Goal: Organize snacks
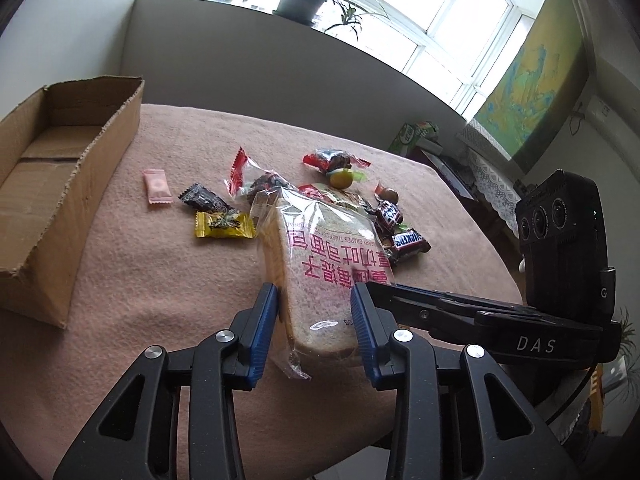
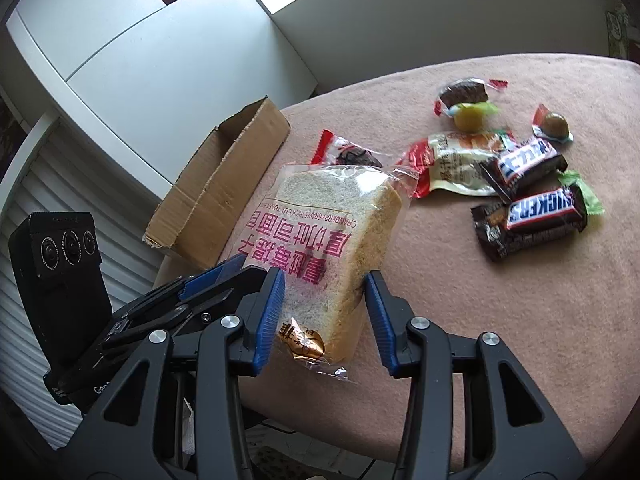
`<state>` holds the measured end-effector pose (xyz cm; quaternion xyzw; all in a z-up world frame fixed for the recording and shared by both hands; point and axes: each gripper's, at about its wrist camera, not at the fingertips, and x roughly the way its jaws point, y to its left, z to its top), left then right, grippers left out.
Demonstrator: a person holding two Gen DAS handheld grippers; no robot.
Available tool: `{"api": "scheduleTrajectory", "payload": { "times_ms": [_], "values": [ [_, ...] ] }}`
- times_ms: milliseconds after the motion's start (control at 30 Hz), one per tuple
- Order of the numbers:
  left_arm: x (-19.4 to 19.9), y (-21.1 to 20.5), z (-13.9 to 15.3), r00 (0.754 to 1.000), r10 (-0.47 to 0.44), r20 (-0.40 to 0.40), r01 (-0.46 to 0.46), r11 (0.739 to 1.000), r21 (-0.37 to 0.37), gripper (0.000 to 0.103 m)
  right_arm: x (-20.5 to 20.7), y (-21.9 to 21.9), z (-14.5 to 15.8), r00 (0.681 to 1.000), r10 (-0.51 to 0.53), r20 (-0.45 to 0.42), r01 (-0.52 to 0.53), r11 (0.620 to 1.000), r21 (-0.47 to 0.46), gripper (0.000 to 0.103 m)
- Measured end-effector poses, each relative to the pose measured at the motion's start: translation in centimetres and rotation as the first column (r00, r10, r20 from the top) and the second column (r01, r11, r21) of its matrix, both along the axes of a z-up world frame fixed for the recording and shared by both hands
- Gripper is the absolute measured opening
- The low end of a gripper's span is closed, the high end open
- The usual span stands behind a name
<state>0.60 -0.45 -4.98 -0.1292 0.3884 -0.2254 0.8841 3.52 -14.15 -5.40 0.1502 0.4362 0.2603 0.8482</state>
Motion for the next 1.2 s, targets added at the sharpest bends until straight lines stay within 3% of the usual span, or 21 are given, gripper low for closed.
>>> {"api": "scheduleTrajectory", "payload": {
  "times_ms": [333, 567, 867, 1200],
  "values": [
    [-0.2, 4.1, 3.8, 0.986, 0.107, 0.126, -0.104, 0.994, -0.027, 0.035, 2.3, 5.7, 4.9, 0.988, 0.092, 0.124, -0.089, 0.995, -0.034, 0.044],
    [0.1, 8.2, 5.2, 0.968, 0.186, 0.170, -0.180, 0.982, -0.050, 0.035, 4.0, 10.8, 6.3, 0.975, 0.166, 0.145, -0.161, 0.986, -0.045, 0.044],
    [0.4, 14.1, 4.3, 0.946, 0.288, 0.151, -0.278, 0.957, -0.081, 0.035, 6.4, 17.6, 5.5, 0.956, 0.263, 0.128, -0.254, 0.964, -0.083, 0.044],
    [0.8, 17.8, 3.1, 0.922, 0.371, 0.112, -0.365, 0.928, -0.072, 0.035, 8.3, 20.6, 3.4, 0.953, 0.289, 0.090, -0.283, 0.956, -0.073, 0.044]
  ]
}}
